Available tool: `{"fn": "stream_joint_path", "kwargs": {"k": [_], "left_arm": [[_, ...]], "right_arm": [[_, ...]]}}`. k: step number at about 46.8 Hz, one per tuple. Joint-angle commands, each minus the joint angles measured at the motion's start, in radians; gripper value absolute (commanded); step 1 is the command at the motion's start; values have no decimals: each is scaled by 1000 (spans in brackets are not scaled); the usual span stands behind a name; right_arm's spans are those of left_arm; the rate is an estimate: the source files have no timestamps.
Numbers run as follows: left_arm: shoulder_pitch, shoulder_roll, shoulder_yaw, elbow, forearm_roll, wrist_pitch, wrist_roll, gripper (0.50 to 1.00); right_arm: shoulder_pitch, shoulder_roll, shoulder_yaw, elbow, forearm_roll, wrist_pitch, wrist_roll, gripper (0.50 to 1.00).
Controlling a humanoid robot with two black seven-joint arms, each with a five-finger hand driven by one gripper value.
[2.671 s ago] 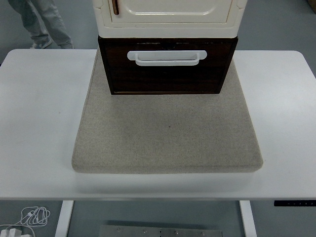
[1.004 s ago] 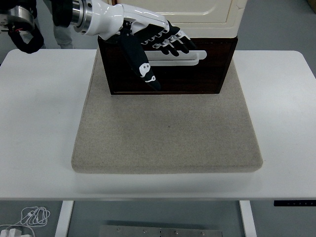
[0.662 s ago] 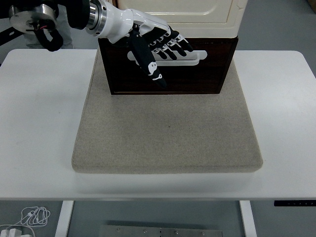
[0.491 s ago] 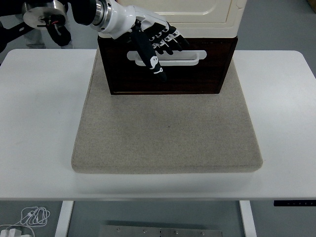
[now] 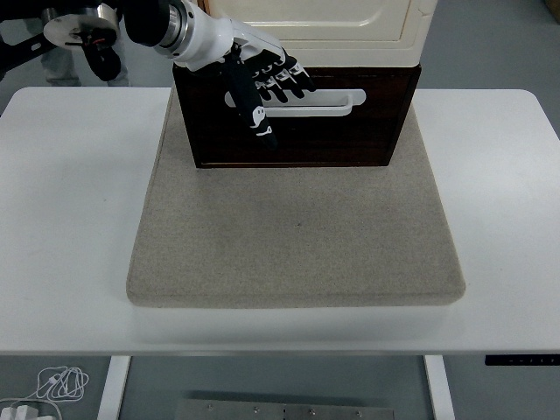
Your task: Open the drawer under the combination cabinet
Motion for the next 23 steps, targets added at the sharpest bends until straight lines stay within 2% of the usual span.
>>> {"fn": "stream_joint_path", "kwargs": {"k": [1, 23], "left_arm": [[-17, -13, 17, 15, 1, -5, 0, 1000], [-47, -33, 54, 56, 30, -5, 2, 1000]], "right_arm": [[0, 0, 0, 0, 0, 0, 1, 926], [1, 0, 0, -1, 0, 0, 0, 926]]}}
